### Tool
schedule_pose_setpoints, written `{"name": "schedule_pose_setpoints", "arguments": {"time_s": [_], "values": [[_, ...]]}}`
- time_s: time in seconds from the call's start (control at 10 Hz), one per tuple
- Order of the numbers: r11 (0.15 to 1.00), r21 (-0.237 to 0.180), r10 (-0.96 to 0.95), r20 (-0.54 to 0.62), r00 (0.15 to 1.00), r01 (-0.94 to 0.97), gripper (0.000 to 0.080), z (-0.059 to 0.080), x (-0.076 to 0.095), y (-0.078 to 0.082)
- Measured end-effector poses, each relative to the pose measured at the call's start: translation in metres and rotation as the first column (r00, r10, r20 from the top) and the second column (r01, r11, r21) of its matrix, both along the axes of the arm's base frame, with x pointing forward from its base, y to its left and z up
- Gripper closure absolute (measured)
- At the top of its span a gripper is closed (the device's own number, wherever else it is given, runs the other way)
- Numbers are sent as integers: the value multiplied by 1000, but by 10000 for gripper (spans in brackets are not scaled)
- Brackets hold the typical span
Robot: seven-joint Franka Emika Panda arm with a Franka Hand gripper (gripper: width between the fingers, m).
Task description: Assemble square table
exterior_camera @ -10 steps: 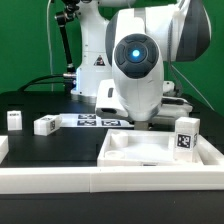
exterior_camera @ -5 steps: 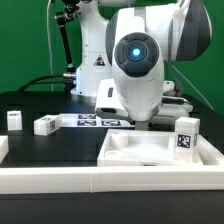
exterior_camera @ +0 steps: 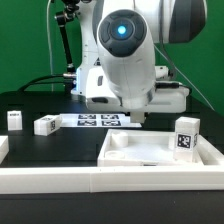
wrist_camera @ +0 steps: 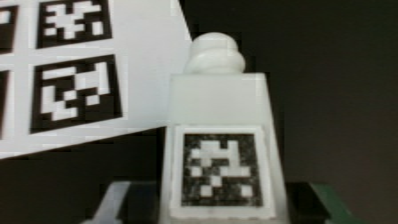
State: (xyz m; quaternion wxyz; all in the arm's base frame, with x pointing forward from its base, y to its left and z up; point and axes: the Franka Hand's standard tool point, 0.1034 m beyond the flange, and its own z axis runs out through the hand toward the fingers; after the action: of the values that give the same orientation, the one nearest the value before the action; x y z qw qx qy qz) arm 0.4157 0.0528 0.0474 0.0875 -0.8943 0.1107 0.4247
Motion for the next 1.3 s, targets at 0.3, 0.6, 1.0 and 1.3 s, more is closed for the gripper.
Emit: {"name": "schedule_pose_setpoints", "arguments": {"time_s": [0.3, 0.6, 1.0, 1.3], "values": [[1000, -18, -5, 69, 998, 6, 509, -6, 8, -1], [999, -32, 0, 239, 971, 8, 509, 10, 28, -5], [996, -76, 3, 480, 877, 38, 509, 24, 58, -9], [991, -121, 27, 639, 769, 65, 509, 24, 66, -13]]}}
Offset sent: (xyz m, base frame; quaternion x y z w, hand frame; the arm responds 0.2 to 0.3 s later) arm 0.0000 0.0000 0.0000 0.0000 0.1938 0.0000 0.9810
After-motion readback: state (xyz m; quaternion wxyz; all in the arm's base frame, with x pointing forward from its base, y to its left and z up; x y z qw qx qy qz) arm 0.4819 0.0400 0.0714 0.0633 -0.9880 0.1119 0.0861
